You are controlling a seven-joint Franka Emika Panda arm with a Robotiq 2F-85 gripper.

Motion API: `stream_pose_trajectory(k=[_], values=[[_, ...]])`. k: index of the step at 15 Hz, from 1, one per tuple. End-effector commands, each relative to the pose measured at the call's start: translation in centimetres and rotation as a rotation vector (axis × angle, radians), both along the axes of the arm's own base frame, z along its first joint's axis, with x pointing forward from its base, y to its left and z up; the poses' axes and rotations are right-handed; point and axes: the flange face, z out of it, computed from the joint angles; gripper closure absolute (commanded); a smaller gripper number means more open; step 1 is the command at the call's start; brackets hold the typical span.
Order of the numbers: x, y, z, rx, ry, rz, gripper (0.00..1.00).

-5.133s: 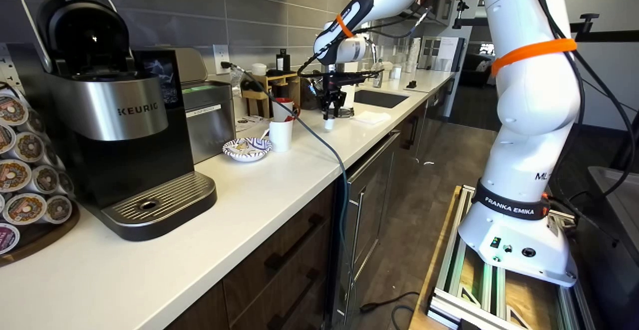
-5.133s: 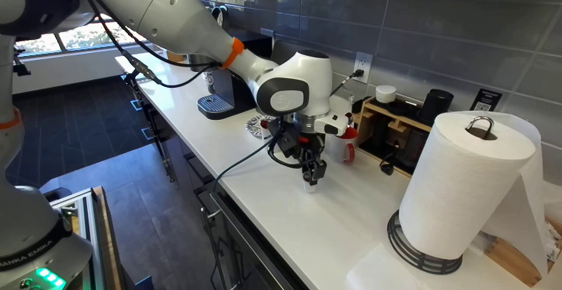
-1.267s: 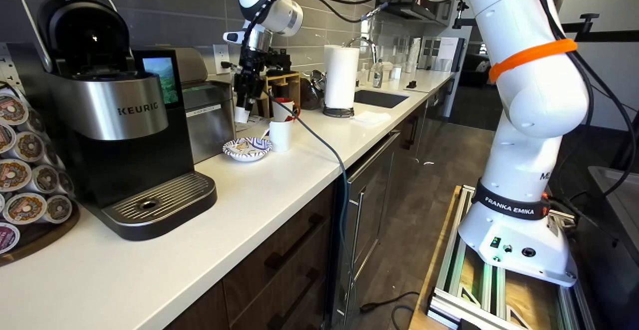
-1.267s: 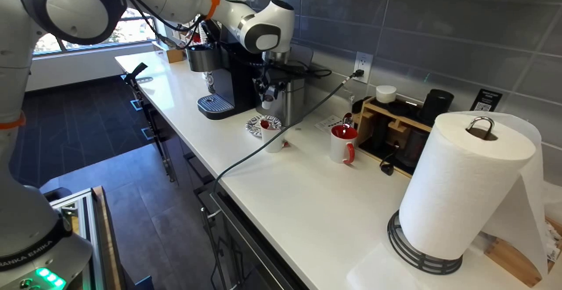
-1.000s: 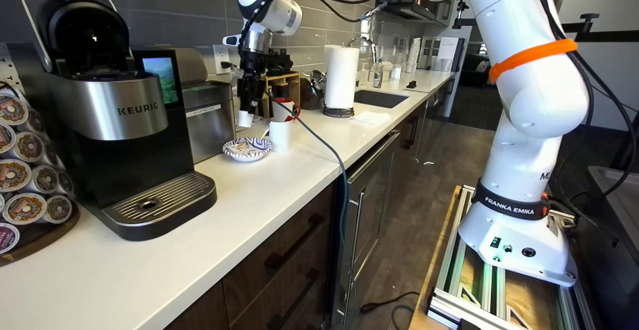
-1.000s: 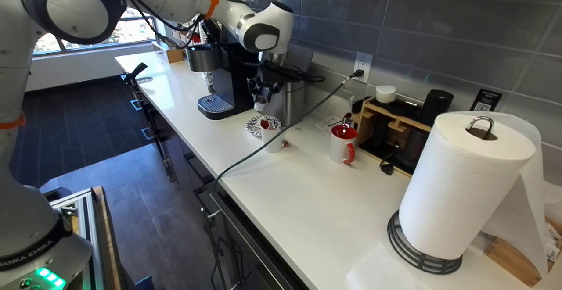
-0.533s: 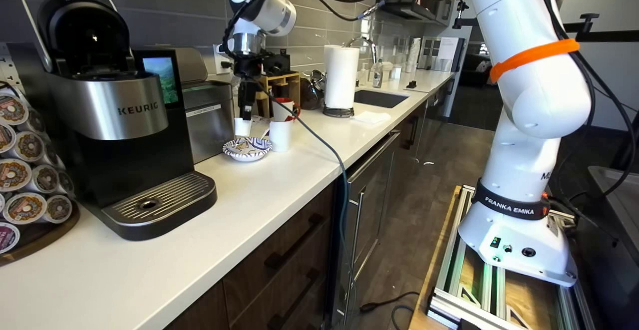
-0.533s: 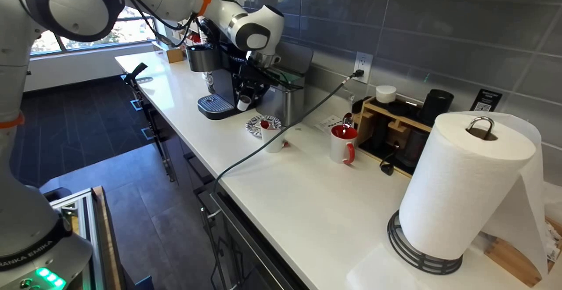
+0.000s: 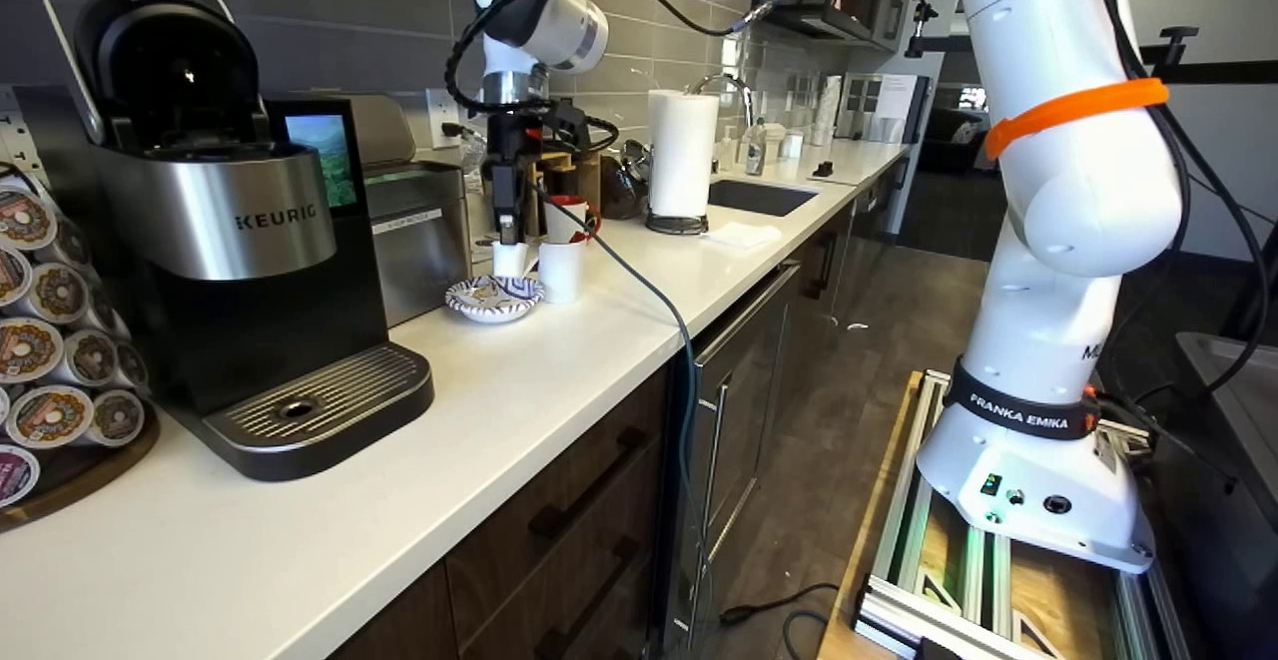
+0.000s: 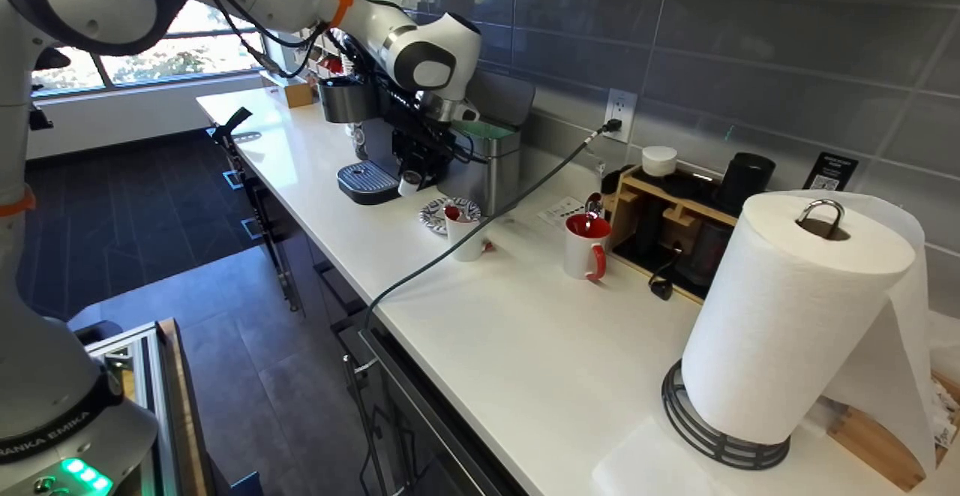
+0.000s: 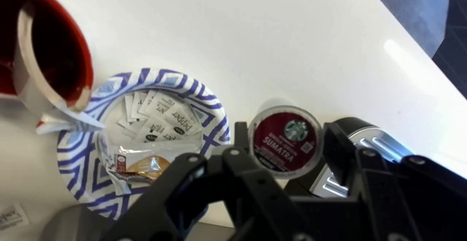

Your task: Put the coffee pod in the black and white bowl on the left.

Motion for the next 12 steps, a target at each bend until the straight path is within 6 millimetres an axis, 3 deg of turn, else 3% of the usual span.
stream_pose_trajectory(k=[1, 6, 12], values=[[-1.2, -1.4, 0.5, -0.087, 0.024, -0.176, 0.72], [-1.2, -2.5, 1.0, -0.243, 0.045, -0.340, 0.72], [-0.2, -1.3, 1.7, -0.411, -0.074, -0.257, 0.72]])
